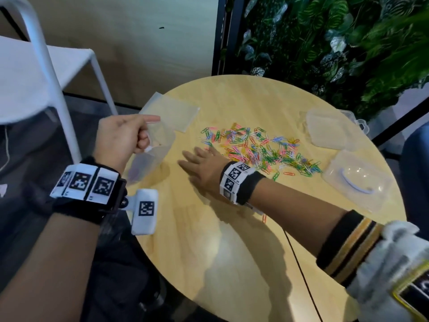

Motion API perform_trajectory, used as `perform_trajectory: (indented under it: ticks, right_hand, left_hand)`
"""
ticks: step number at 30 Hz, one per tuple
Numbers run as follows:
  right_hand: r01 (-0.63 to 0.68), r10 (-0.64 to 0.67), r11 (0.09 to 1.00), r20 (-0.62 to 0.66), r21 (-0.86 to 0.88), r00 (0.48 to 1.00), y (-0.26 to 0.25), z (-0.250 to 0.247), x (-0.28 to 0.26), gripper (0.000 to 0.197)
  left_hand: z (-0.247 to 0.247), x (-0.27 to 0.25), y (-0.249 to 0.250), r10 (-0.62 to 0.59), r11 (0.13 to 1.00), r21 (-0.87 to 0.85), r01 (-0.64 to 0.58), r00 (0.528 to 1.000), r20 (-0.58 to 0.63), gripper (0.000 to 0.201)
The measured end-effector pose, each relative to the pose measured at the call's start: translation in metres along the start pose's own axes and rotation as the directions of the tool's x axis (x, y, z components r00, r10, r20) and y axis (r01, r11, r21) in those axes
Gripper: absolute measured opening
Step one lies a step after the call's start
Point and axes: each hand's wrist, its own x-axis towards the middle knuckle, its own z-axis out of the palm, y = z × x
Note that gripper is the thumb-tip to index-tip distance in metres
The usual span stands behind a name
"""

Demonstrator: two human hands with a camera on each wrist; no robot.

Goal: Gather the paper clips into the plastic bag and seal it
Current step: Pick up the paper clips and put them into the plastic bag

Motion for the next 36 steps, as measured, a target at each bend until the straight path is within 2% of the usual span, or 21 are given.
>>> perform_trajectory:
  ticks: [3,7,9,11,13,16,18,19,20,21,22,23,24,25,26,27,30,33,36]
  right_hand:
    - [-0.021,0.025,0.996,0.038,-0.084,0.999,0.013,0.0,-0.012,0.055]
    - [-0.062,0.07,0.996,0.128,-0.071,0.989,0.043,0.006,-0.038,0.062]
    - [-0.052,0.057,0.997,0.084,-0.052,0.995,0.055,0.007,-0.045,0.064]
    - [-0.06,0.06,0.998,-0.009,-0.011,0.998,0.058,0.006,-0.051,0.042]
    - [-0.102,0.103,0.995,-0.051,0.013,0.993,0.059,0.001,-0.055,0.026]
    - [-0.221,0.224,0.973,-0.053,0.065,0.973,0.069,-0.006,-0.064,0.018]
    - [-0.326,0.356,0.908,-0.072,0.263,0.932,0.082,-0.006,-0.071,0.018]
    - [-0.376,0.445,0.832,-0.086,0.407,0.891,0.089,-0.006,-0.076,0.017]
    - [-0.406,0.543,0.718,-0.09,0.566,0.835,0.096,-0.005,-0.081,0.015]
    - [-0.398,0.64,0.549,-0.064,0.735,0.766,0.102,-0.004,-0.088,0.013]
    - [-0.337,0.715,0.32,0.008,0.886,0.699,0.105,-0.004,-0.093,0.013]
    - [-0.222,0.74,0.057,0.109,0.973,0.664,0.107,-0.006,-0.099,0.013]
    - [-0.084,0.722,-0.175,0.185,0.981,0.666,0.107,-0.009,-0.104,0.016]
    - [0.029,0.695,-0.338,0.228,0.941,0.682,0.107,-0.012,-0.107,0.022]
    - [0.102,0.667,-0.438,0.247,0.893,0.703,0.106,-0.016,-0.11,0.029]
    - [0.151,0.636,-0.501,0.244,0.852,0.732,0.104,-0.022,-0.113,0.032]
    - [0.251,0.591,-0.585,0.193,0.771,0.784,0.092,-0.038,-0.119,0.026]
    - [0.301,0.584,-0.632,0.184,0.714,0.791,0.076,-0.046,-0.119,0.018]
    - [0.281,0.572,-0.645,0.205,0.711,0.794,0.061,-0.044,-0.113,0.016]
  left_hand:
    - [0.009,-0.003,-0.004,-0.028,0.998,0.064,0.024,0.997,0.071,0.024]
    - [0.035,-0.011,-0.009,-0.061,0.985,0.171,0.023,0.974,0.216,0.018]
    - [0.047,-0.014,-0.013,-0.062,0.978,0.21,0.009,0.967,0.247,0.017]
    - [0.056,-0.016,-0.018,-0.069,0.973,0.23,0.006,0.962,0.265,0.018]
    - [0.063,-0.016,-0.022,-0.084,0.971,0.24,0.018,0.959,0.271,0.016]
    - [0.071,-0.015,-0.026,-0.095,0.965,0.263,0.017,0.953,0.286,0.016]
    - [0.076,-0.014,-0.027,-0.103,0.964,0.267,0.022,0.951,0.291,0.015]
    - [0.079,-0.014,-0.027,-0.105,0.967,0.254,0.03,0.951,0.29,0.015]
    - [0.082,-0.014,-0.026,-0.107,0.97,0.239,0.035,0.951,0.292,0.015]
    - [0.086,-0.015,-0.025,-0.104,0.973,0.228,0.035,0.949,0.298,0.016]
    - [0.09,-0.016,-0.024,-0.101,0.974,0.223,0.032,0.946,0.308,0.017]
    - [0.094,-0.017,-0.022,-0.1,0.976,0.218,0.03,0.942,0.32,0.017]
    - [0.098,-0.018,-0.022,-0.103,0.976,0.214,0.031,0.937,0.333,0.017]
    - [0.102,-0.019,-0.022,-0.107,0.976,0.214,0.033,0.933,0.343,0.016]
    - [0.107,-0.02,-0.022,-0.112,0.976,0.215,0.036,0.93,0.35,0.015]
    - [0.11,-0.021,-0.022,-0.116,0.975,0.218,0.038,0.928,0.355,0.016]
    - [0.118,-0.023,-0.023,-0.125,0.976,0.212,0.05,0.925,0.359,0.018]
    - [0.121,-0.024,-0.023,-0.129,0.981,0.181,0.069,0.931,0.343,0.016]
    - [0.122,-0.025,-0.023,-0.13,0.987,0.134,0.089,0.932,0.34,0.014]
